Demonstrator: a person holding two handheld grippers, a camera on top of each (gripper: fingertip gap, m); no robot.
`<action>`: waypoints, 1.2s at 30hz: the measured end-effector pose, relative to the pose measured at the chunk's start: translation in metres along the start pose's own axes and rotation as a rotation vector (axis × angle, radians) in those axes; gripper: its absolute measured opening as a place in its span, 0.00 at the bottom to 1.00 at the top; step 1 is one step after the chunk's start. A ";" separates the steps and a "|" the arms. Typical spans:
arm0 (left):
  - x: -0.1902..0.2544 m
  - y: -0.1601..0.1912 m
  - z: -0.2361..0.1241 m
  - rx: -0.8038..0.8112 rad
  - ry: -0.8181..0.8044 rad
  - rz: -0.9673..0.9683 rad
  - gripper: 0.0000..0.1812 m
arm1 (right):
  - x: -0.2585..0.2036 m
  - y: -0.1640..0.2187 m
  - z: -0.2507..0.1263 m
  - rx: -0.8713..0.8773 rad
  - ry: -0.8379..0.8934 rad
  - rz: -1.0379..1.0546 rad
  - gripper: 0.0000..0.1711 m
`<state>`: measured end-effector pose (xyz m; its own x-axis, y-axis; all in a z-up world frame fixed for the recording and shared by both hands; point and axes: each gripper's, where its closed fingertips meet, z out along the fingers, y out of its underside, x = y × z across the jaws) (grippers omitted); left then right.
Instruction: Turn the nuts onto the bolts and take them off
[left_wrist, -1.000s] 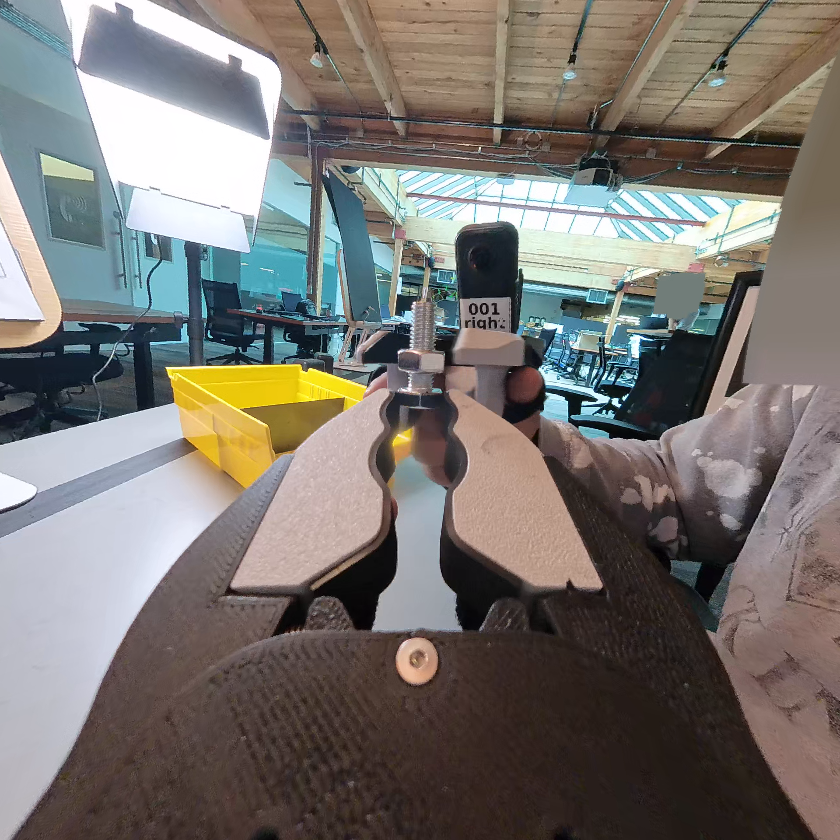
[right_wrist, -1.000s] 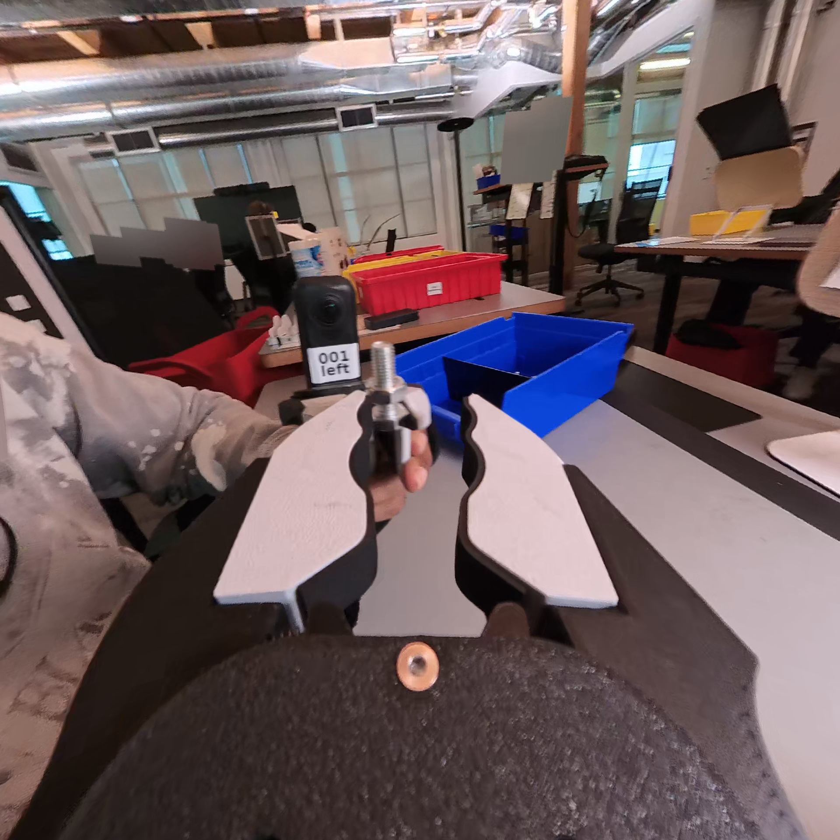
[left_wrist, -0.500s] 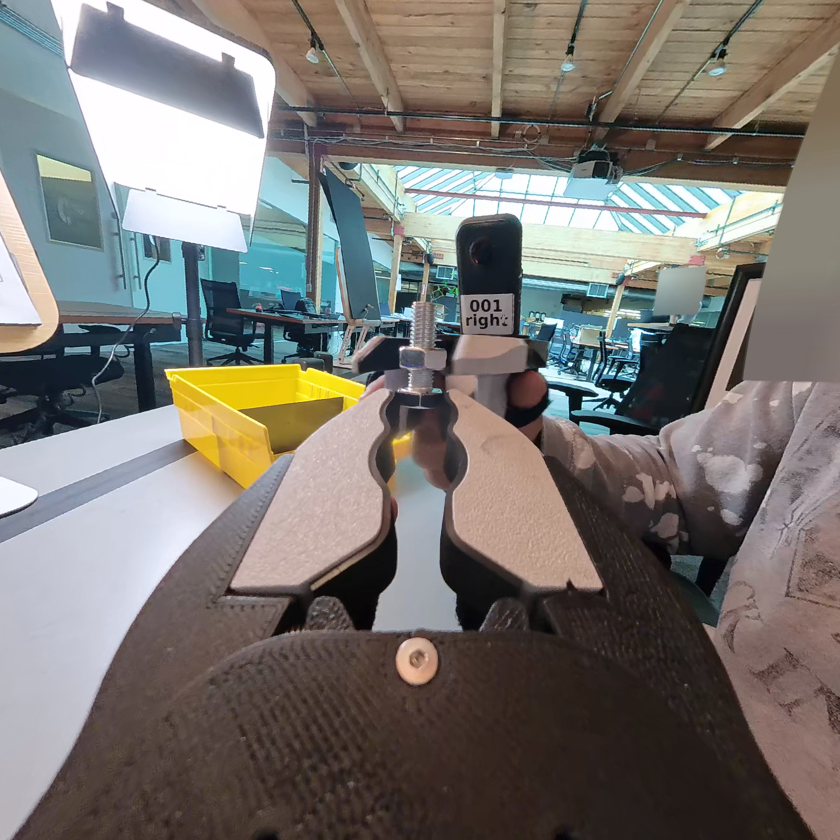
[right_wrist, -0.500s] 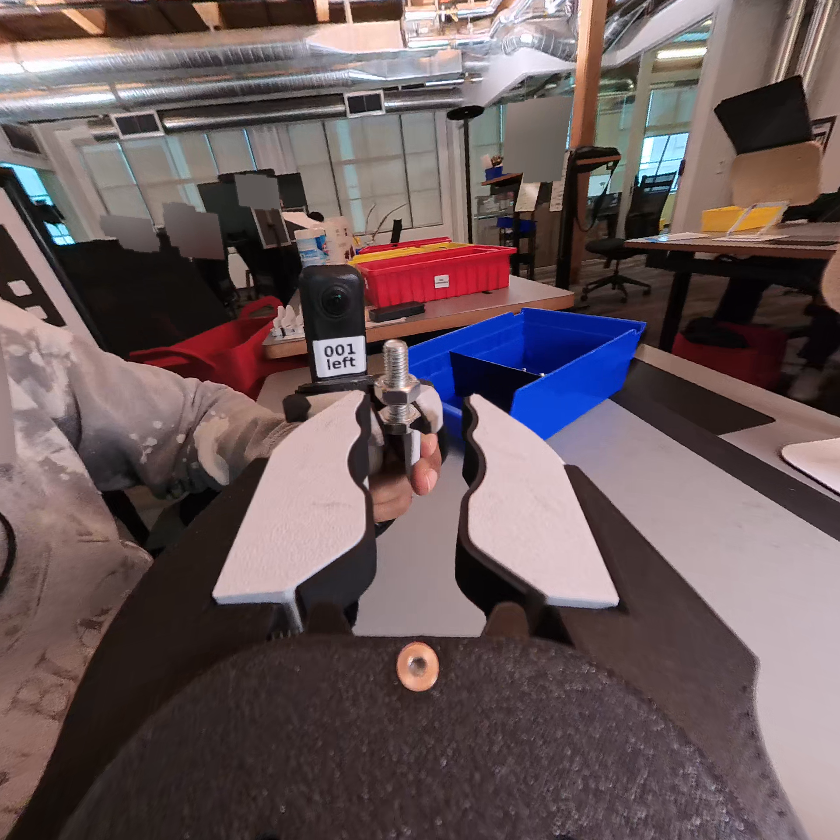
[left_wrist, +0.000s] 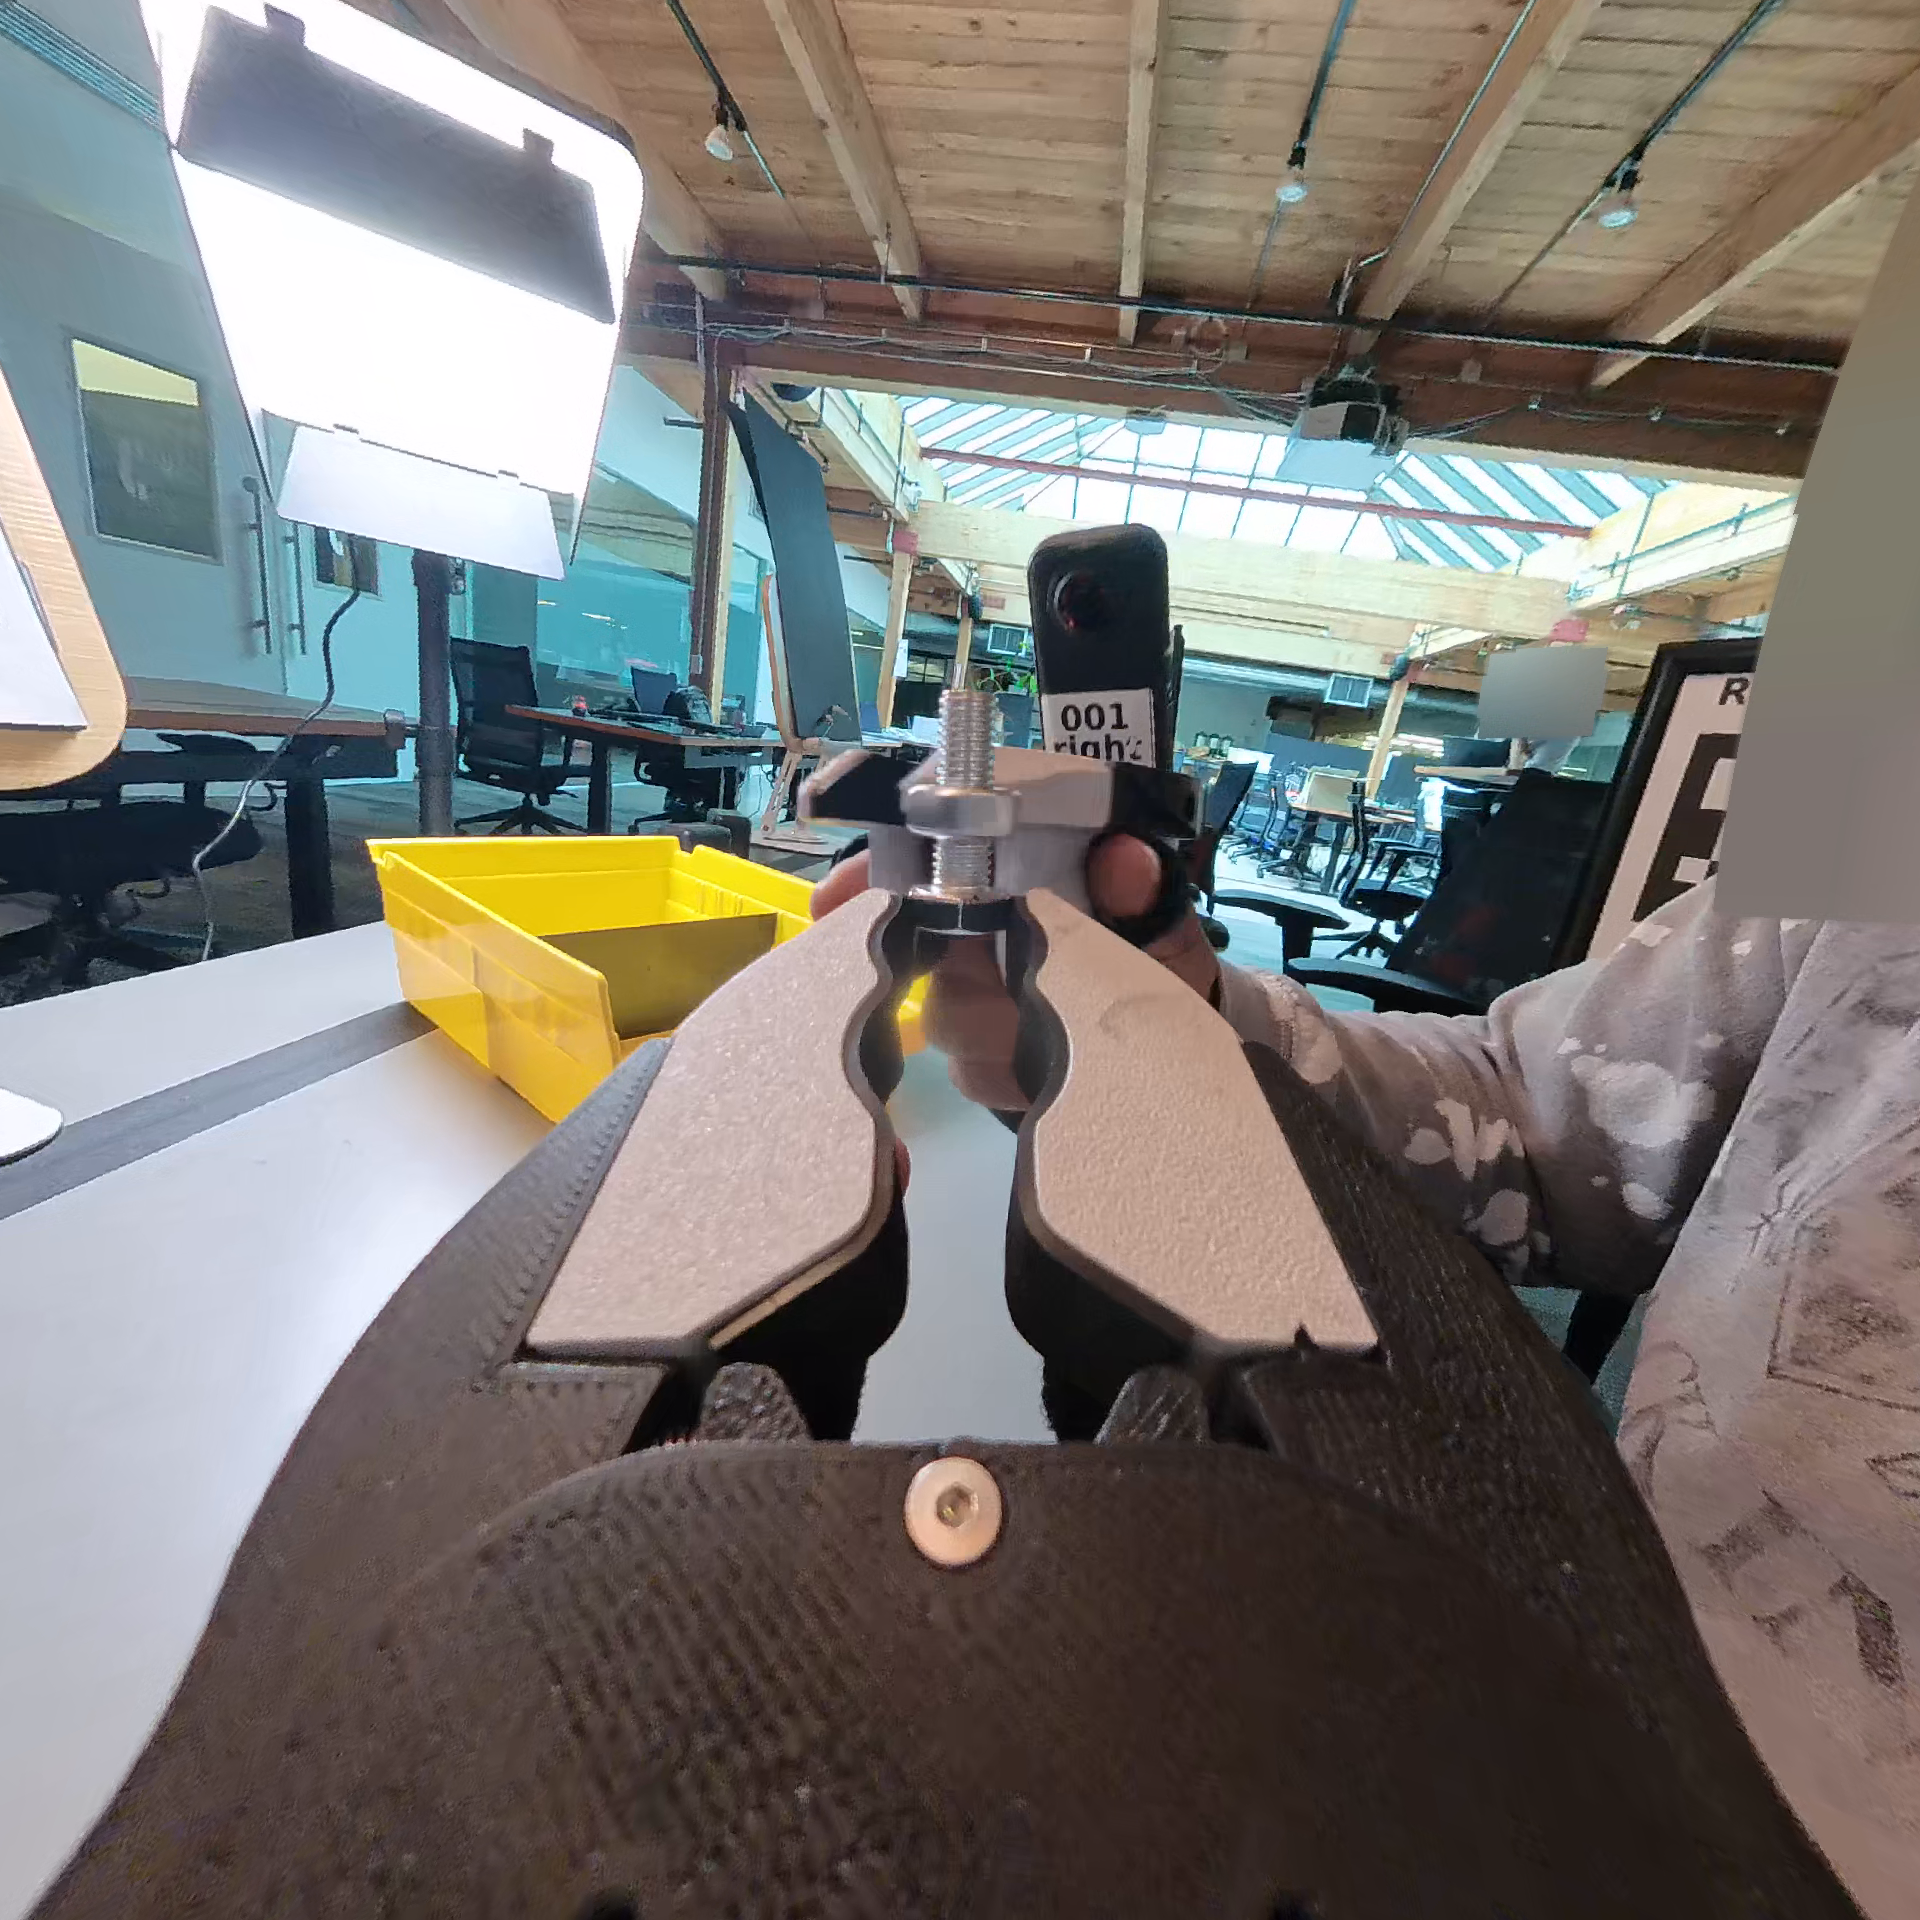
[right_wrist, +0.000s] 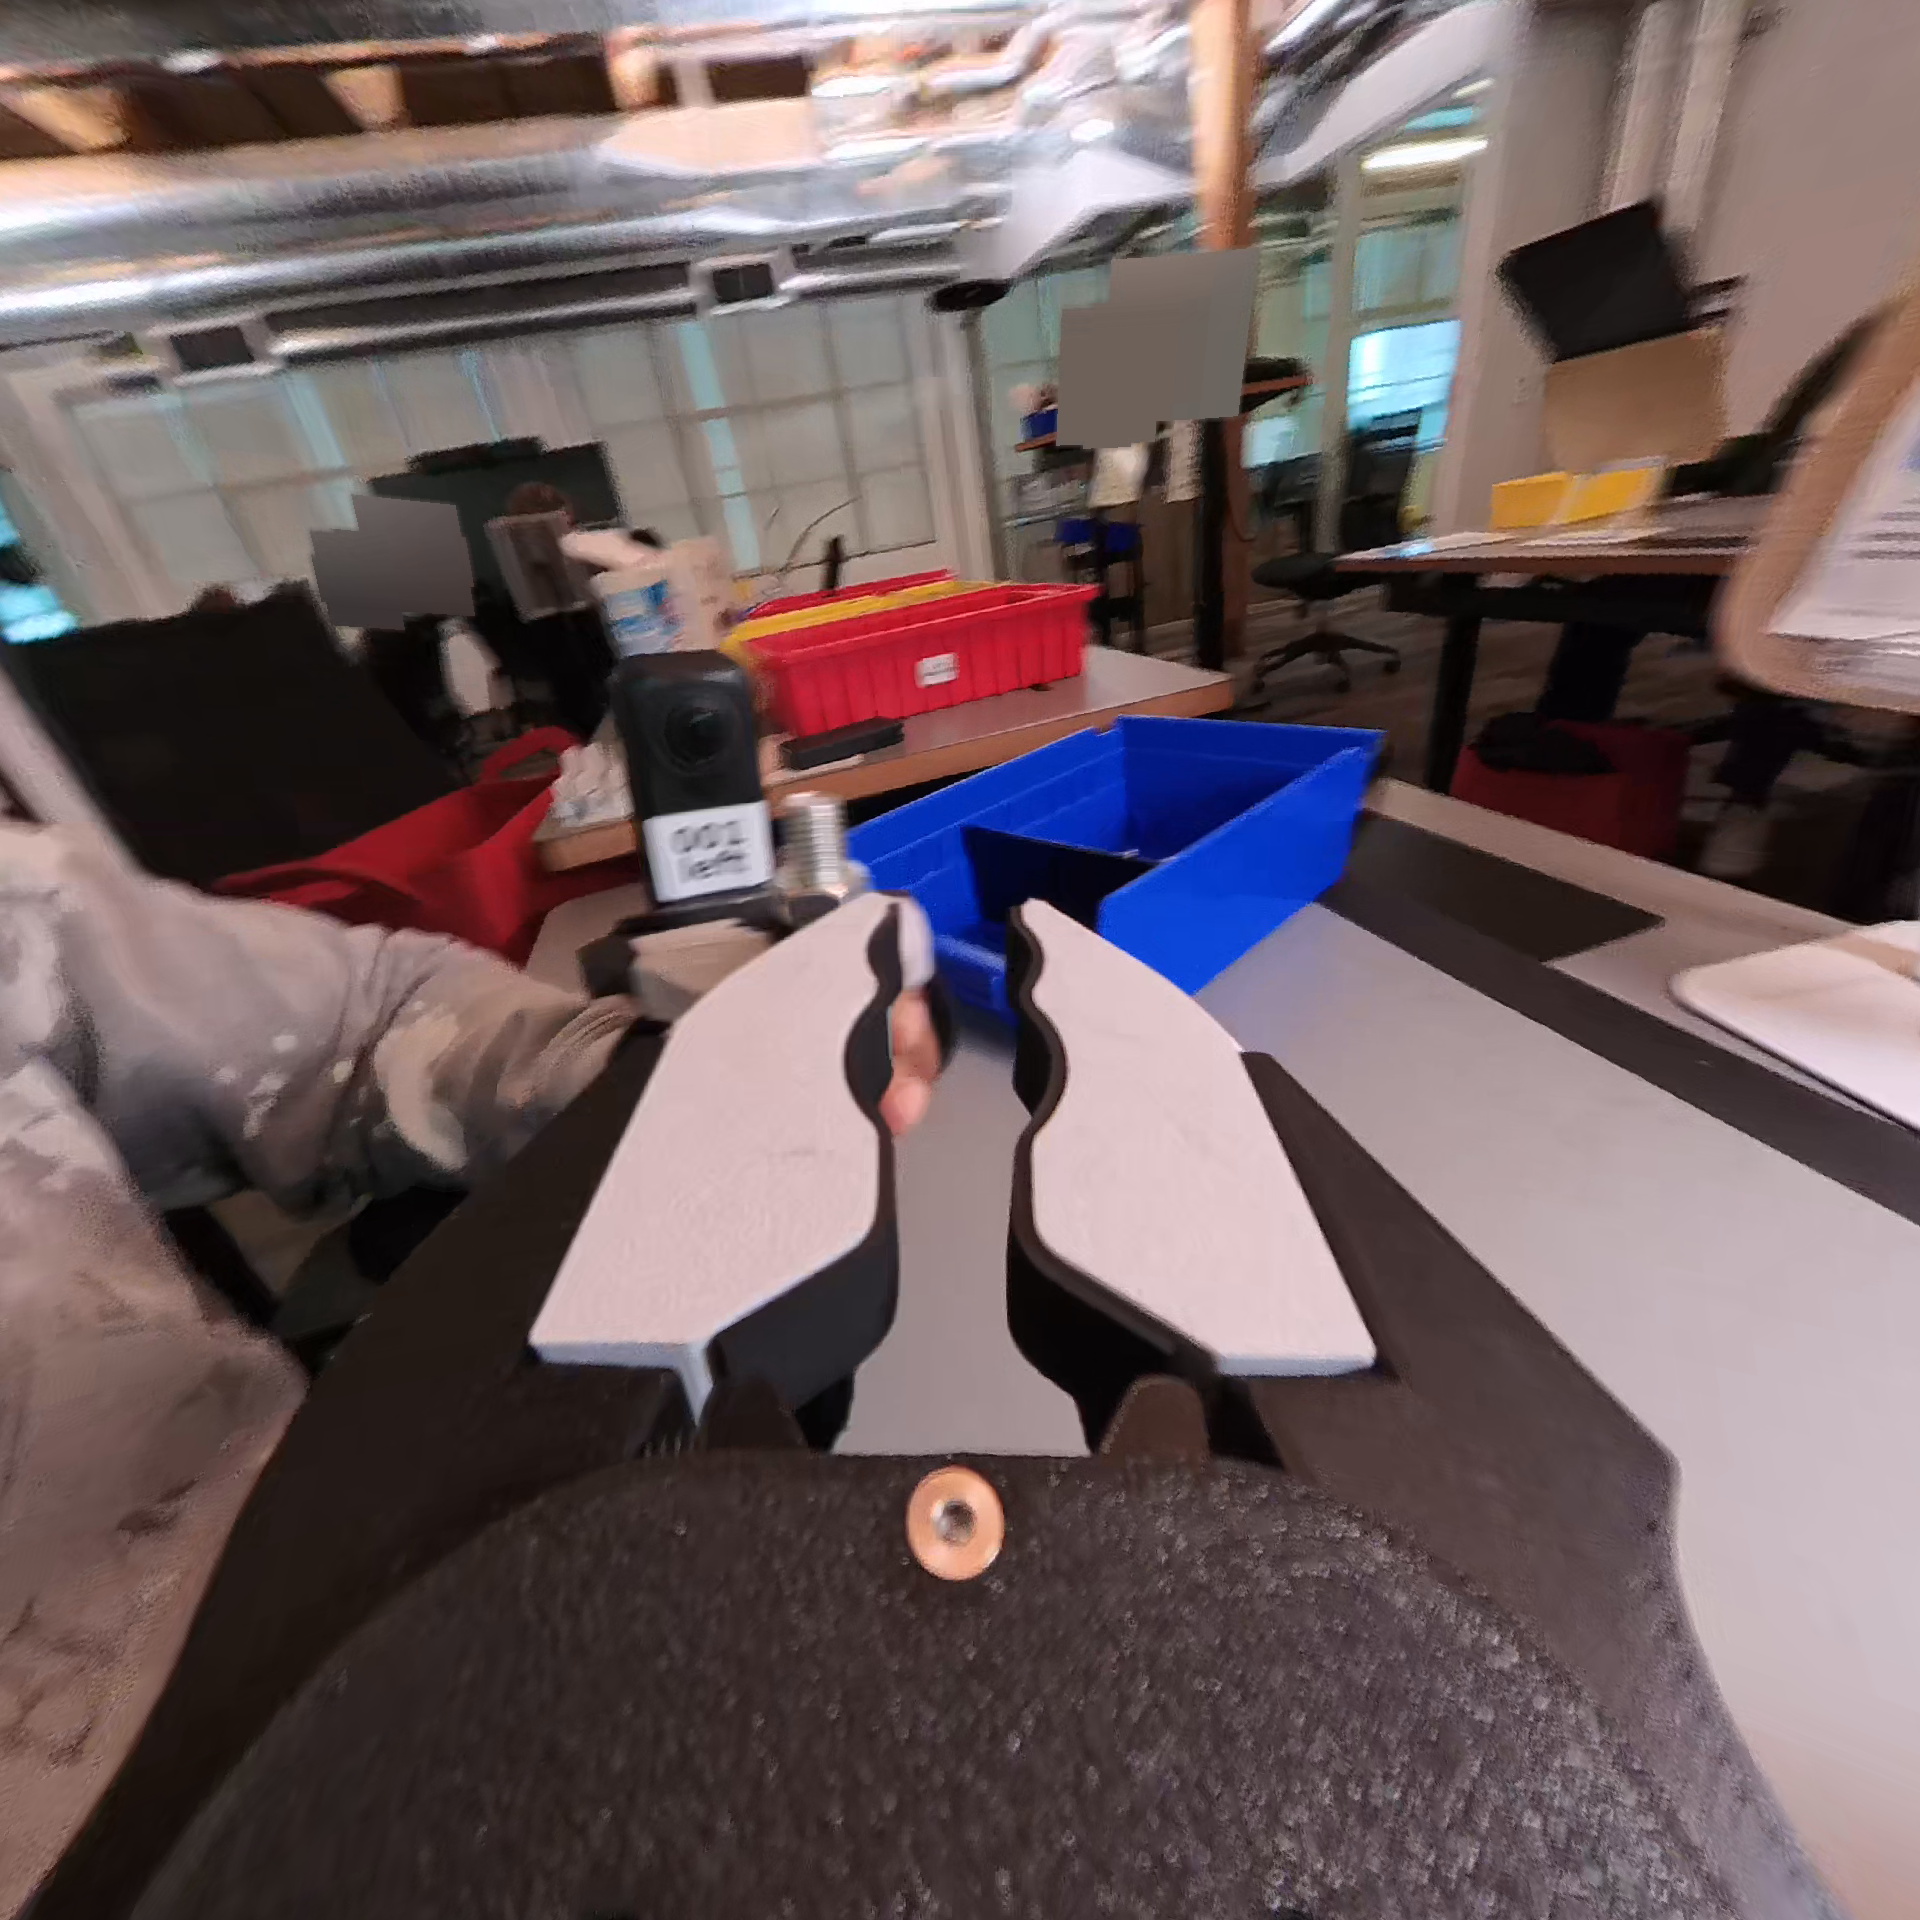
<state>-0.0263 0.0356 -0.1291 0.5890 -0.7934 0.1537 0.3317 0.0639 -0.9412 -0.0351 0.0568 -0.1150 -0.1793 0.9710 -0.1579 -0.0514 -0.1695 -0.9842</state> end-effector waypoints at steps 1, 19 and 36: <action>-0.001 -0.001 0.000 -0.003 -0.008 0.011 0.10 | 0.008 -0.003 -0.004 0.026 0.034 0.000 0.10; 0.001 0.003 0.002 -0.014 -0.004 0.008 0.10 | -0.009 -0.008 -0.004 0.043 -0.066 0.012 0.23; 0.002 0.001 0.002 -0.007 -0.003 0.002 0.10 | -0.007 -0.004 0.001 0.022 -0.029 0.002 0.20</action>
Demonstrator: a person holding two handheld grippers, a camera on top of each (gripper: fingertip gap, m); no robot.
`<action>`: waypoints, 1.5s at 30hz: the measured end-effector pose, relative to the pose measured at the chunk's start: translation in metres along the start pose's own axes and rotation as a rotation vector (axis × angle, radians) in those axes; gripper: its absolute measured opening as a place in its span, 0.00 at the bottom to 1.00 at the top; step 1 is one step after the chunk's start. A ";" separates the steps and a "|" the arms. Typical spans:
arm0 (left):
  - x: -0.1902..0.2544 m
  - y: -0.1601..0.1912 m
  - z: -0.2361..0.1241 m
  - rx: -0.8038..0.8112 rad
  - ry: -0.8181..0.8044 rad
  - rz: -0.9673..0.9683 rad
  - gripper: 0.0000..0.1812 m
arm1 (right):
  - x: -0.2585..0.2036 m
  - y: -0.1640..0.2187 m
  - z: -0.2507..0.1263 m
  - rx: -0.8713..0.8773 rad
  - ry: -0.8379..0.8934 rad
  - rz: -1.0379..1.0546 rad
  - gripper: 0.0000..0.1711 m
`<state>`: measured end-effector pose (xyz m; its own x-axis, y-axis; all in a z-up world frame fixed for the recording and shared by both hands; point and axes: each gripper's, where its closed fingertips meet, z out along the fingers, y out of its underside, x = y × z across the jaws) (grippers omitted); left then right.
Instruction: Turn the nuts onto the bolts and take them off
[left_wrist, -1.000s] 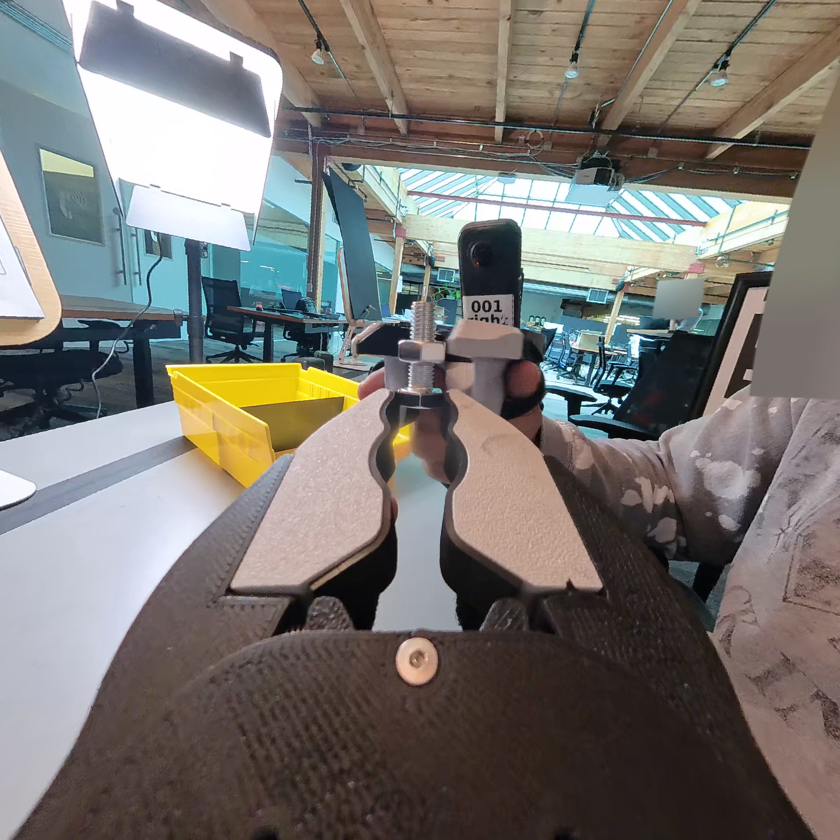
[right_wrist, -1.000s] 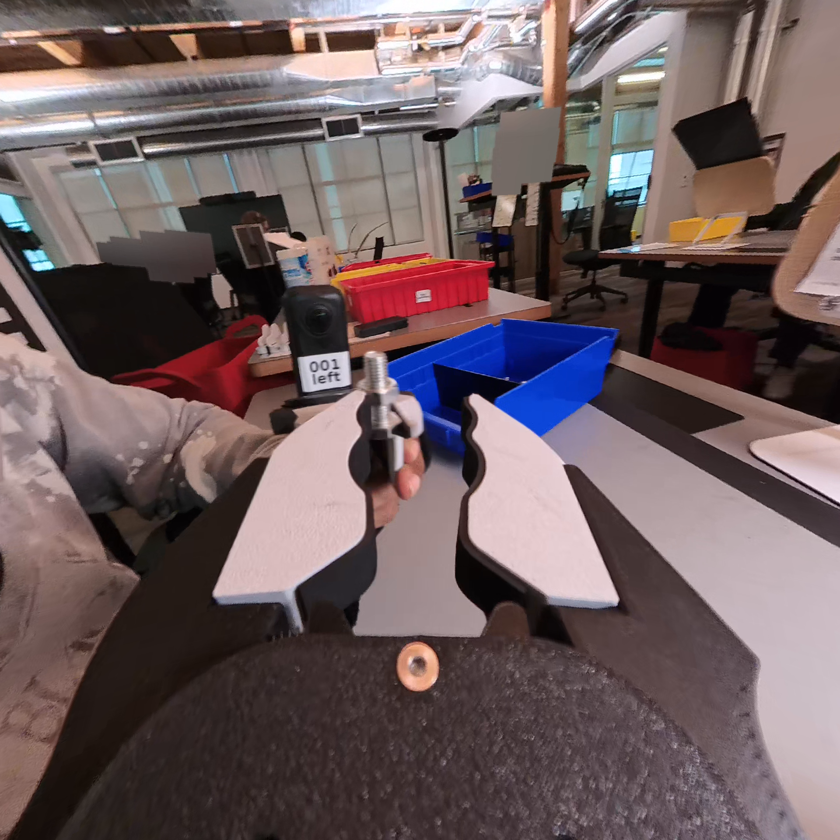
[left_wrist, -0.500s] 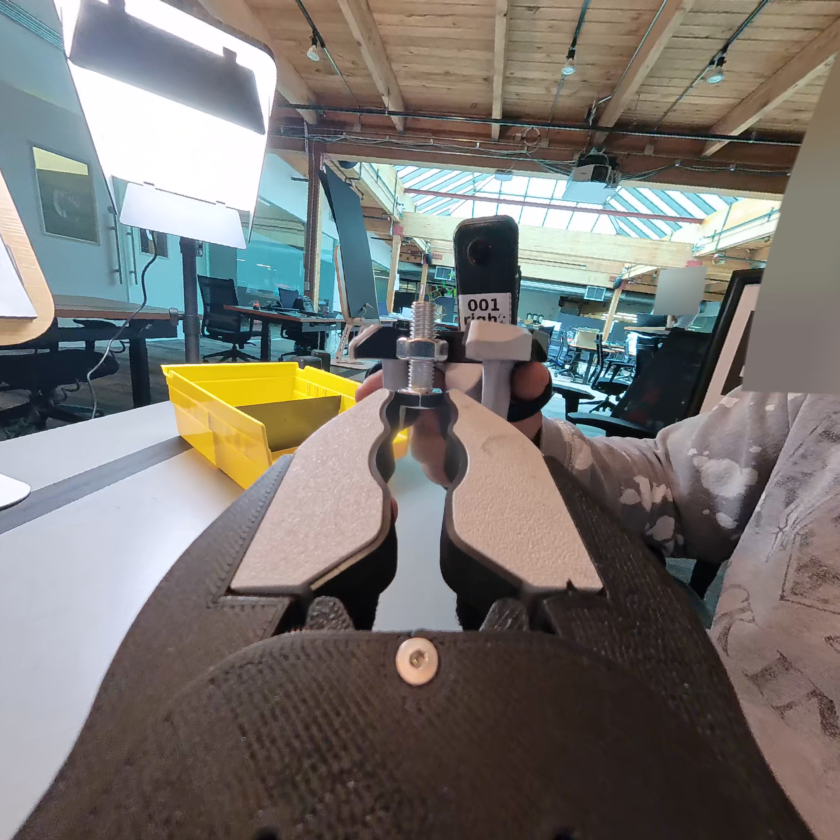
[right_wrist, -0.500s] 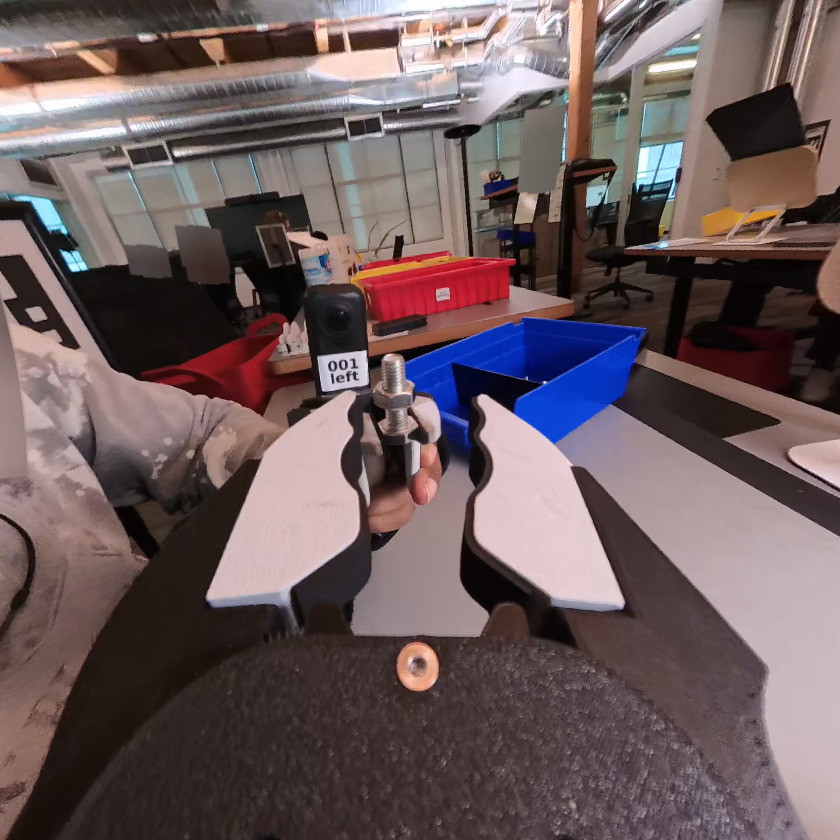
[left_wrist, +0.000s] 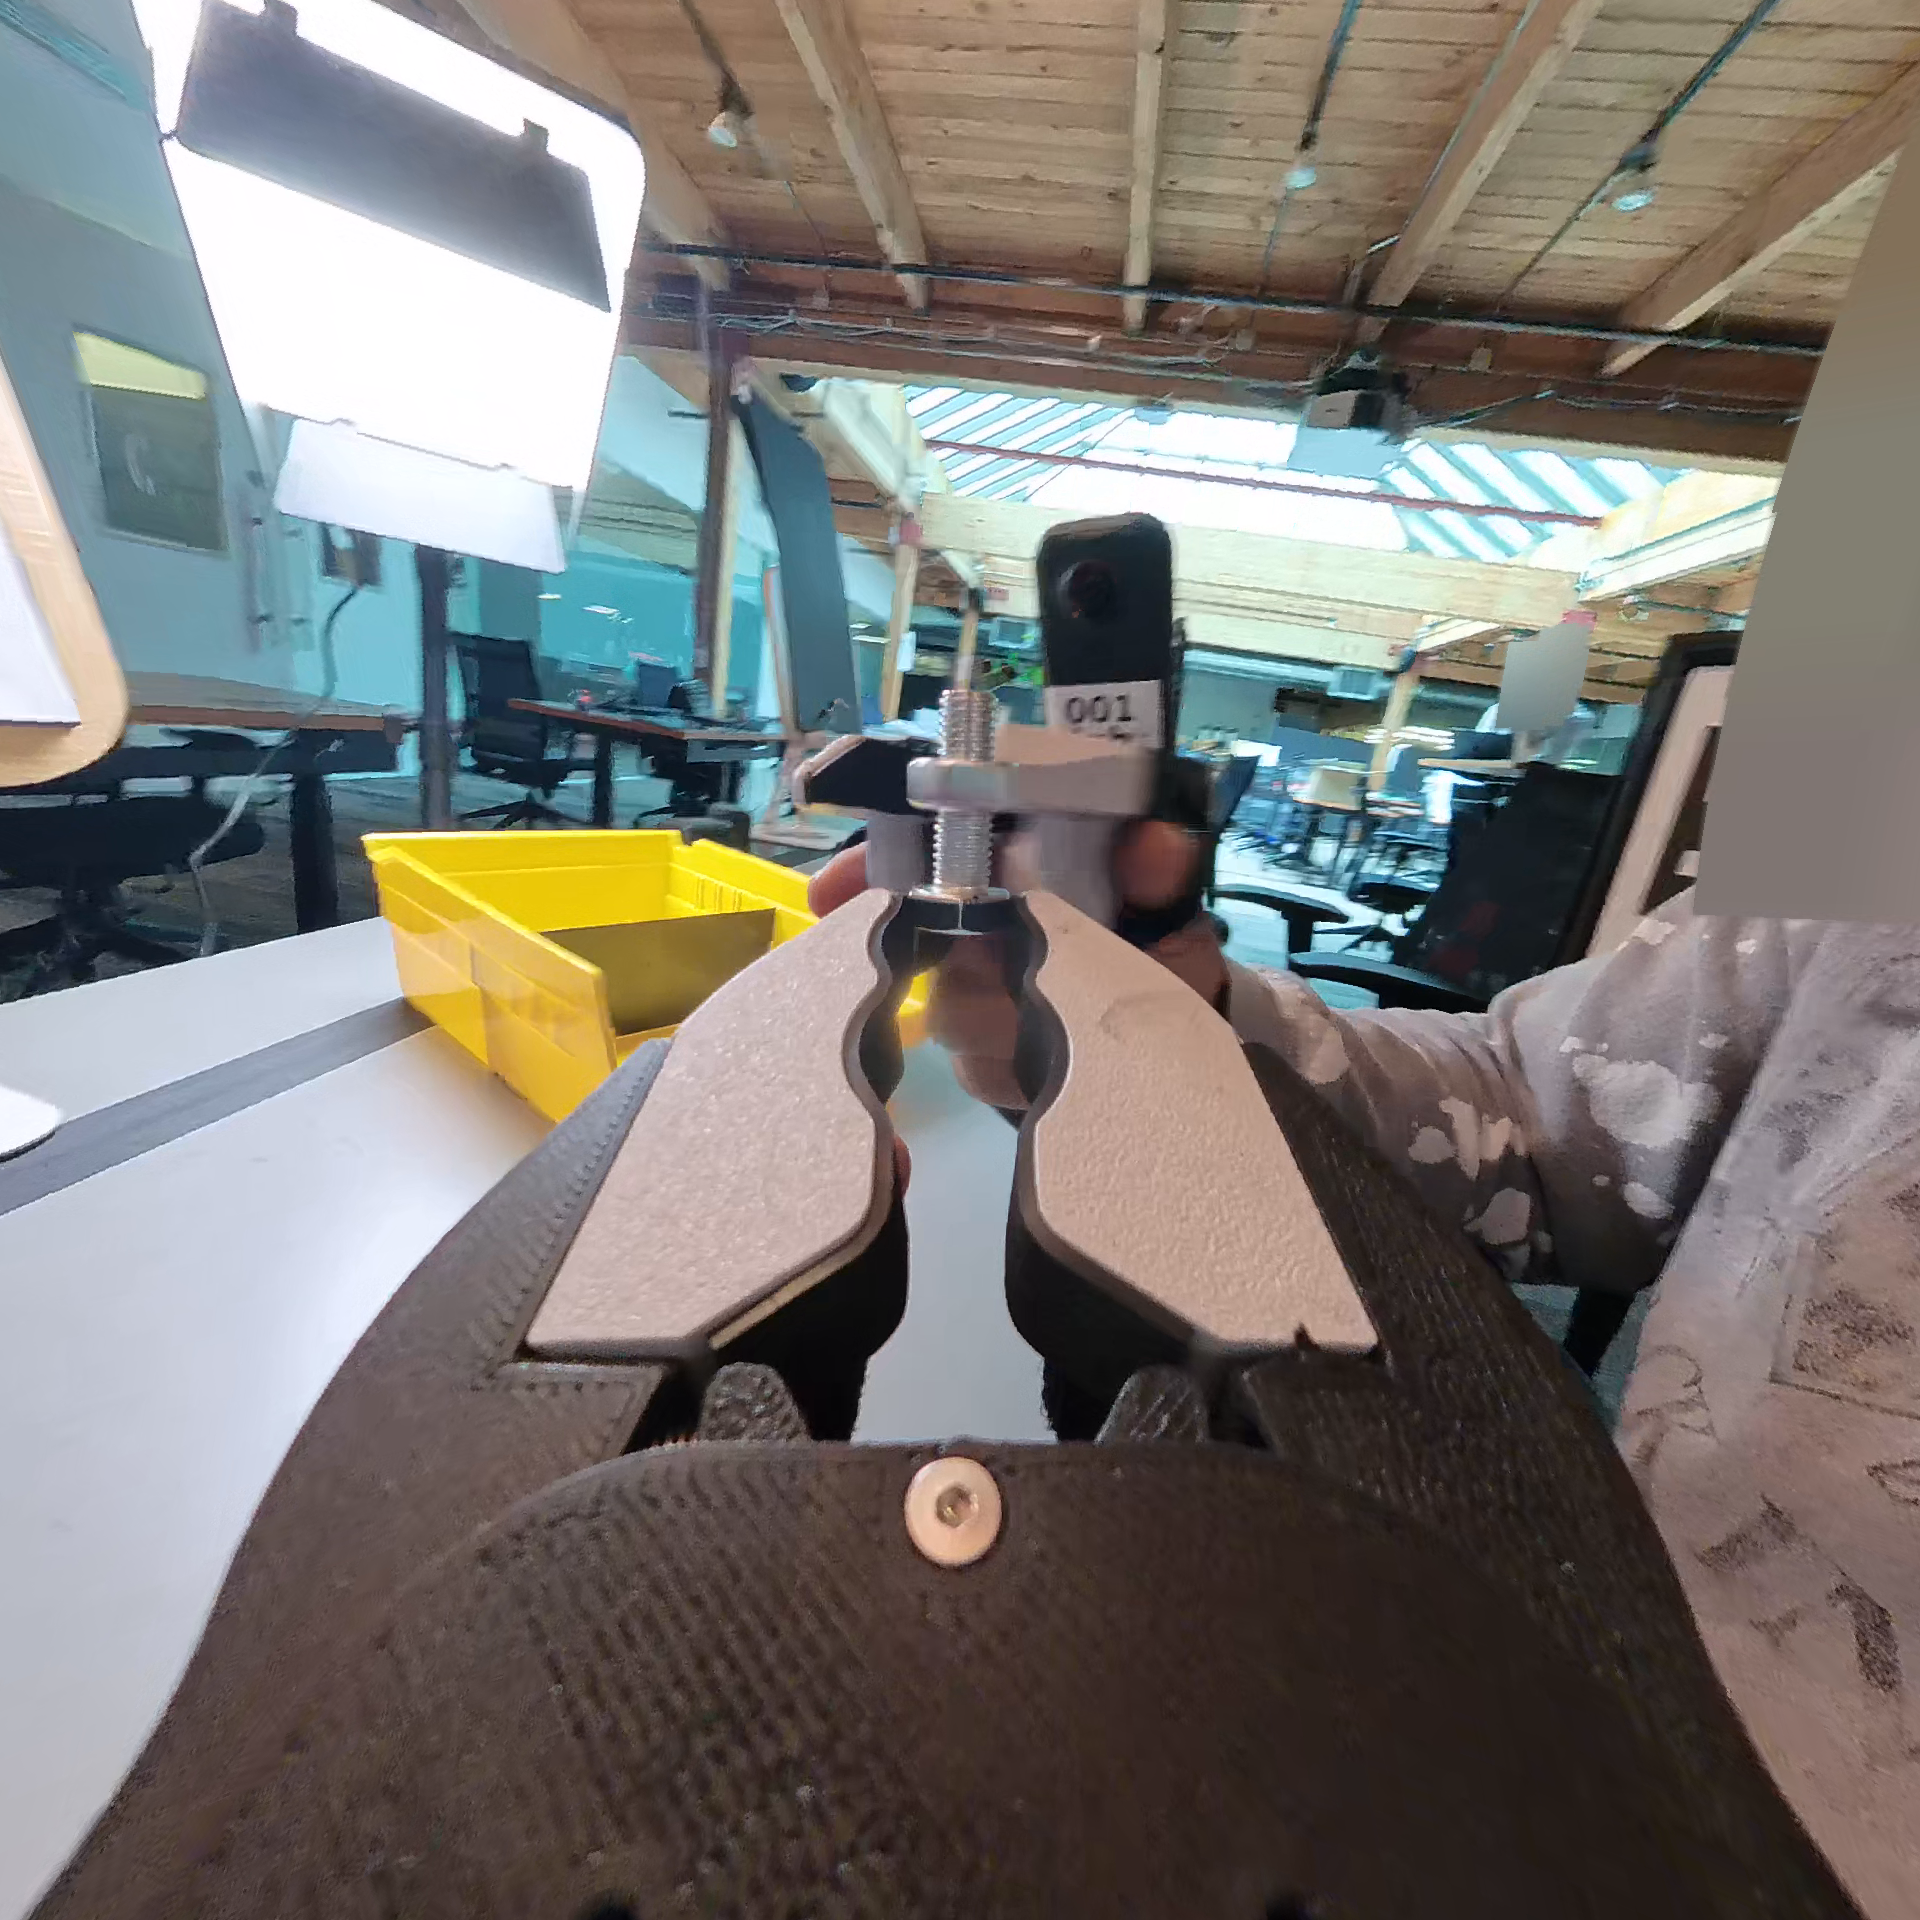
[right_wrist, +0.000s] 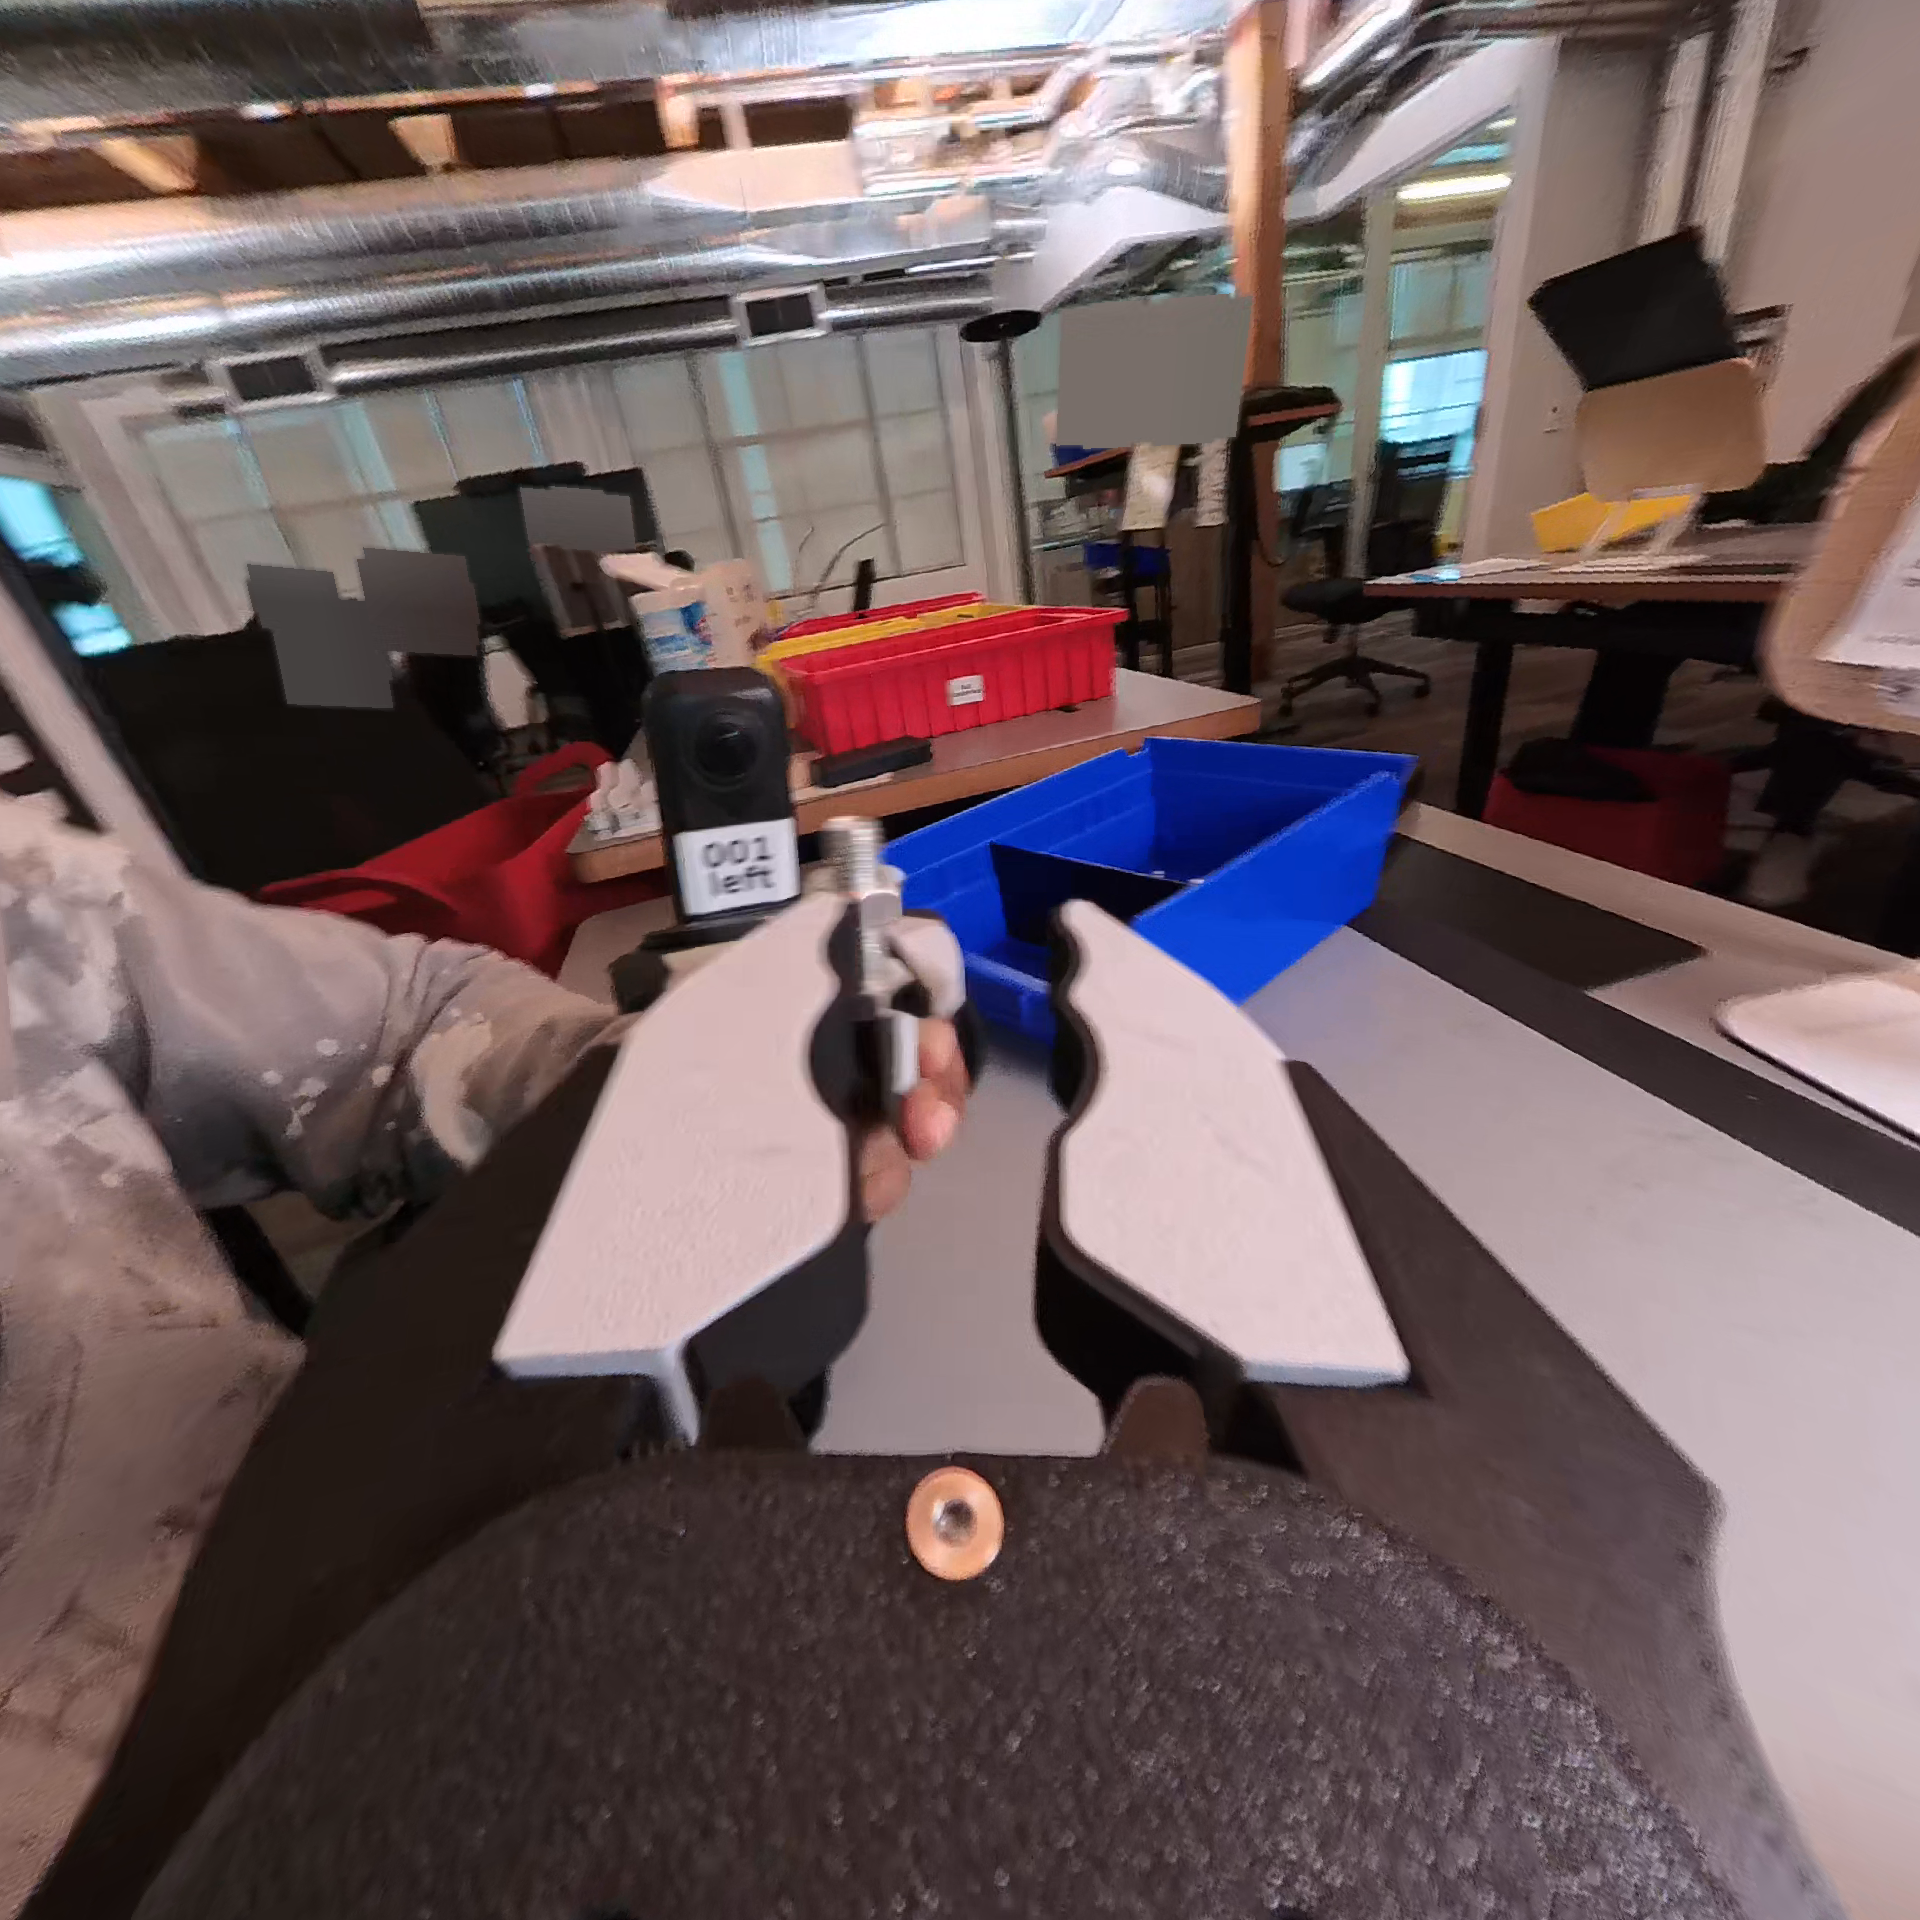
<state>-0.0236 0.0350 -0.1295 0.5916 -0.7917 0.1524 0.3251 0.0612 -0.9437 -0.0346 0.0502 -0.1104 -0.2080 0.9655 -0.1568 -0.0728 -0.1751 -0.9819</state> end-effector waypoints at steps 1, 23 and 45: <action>0.001 -0.001 0.000 -0.001 0.007 0.001 0.10 | 0.012 -0.003 -0.004 0.019 0.064 0.009 0.11; 0.002 0.004 0.002 -0.018 0.003 0.005 0.10 | -0.007 -0.001 0.001 0.000 -0.027 -0.010 0.24; 0.000 0.003 0.001 -0.011 0.004 -0.016 0.10 | 0.000 -0.008 -0.004 0.037 0.011 -0.017 0.22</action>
